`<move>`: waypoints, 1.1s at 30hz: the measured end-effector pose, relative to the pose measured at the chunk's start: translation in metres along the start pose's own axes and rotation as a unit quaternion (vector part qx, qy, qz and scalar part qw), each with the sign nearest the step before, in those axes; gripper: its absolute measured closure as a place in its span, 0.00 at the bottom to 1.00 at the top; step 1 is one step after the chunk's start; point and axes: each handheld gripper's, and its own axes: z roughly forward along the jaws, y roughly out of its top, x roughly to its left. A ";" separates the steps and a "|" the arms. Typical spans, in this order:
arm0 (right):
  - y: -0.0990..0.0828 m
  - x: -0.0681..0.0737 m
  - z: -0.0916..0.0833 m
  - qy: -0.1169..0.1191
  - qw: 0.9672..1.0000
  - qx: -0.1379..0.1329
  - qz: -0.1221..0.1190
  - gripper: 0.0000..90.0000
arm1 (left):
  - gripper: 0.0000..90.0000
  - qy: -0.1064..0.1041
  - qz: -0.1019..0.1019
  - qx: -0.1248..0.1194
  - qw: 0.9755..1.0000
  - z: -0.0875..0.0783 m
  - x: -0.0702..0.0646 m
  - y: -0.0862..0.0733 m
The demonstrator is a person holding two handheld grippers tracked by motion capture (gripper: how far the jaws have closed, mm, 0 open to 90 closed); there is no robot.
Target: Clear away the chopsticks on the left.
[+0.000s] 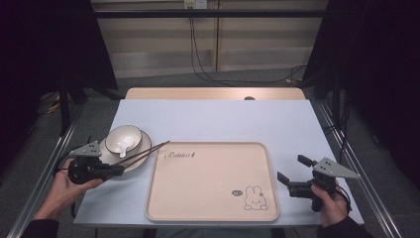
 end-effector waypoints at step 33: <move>0.000 0.001 0.001 -0.006 1.000 -0.010 0.006 0.02 | 0.94 -0.014 -0.105 -0.049 0.993 0.024 -0.067 0.021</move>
